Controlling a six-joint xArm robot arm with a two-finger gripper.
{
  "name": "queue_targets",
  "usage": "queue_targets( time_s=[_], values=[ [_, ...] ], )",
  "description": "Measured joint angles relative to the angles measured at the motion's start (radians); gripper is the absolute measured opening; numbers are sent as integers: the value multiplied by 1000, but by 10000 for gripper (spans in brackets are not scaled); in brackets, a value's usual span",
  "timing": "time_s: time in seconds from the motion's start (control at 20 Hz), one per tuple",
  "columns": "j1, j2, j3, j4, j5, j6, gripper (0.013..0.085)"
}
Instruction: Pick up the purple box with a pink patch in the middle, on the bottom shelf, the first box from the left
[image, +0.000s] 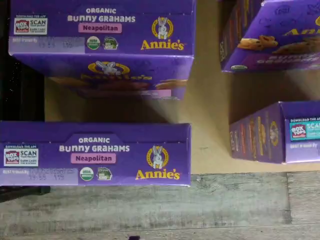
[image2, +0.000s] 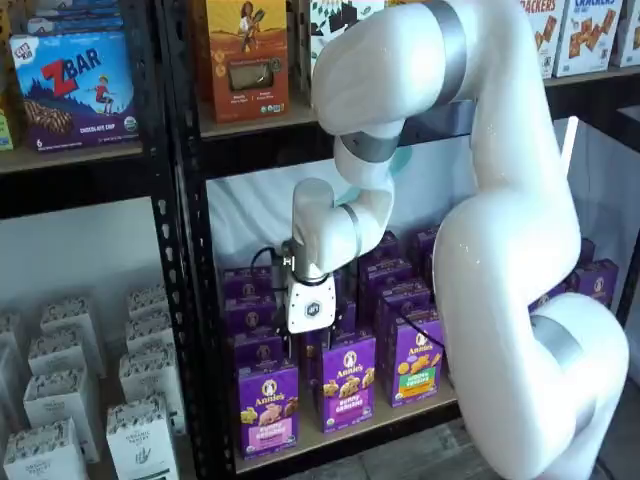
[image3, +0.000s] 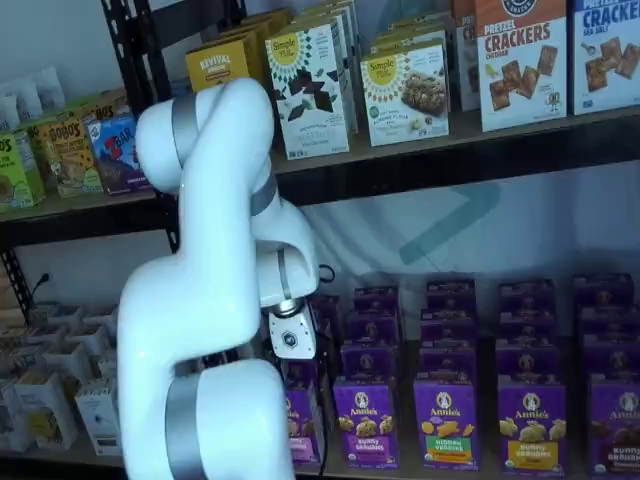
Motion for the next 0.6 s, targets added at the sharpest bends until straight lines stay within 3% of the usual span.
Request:
queue_targets(
  time_s=[0.6],
  values=[
    [9, 18, -25, 30, 1, -19, 850]
  ],
)
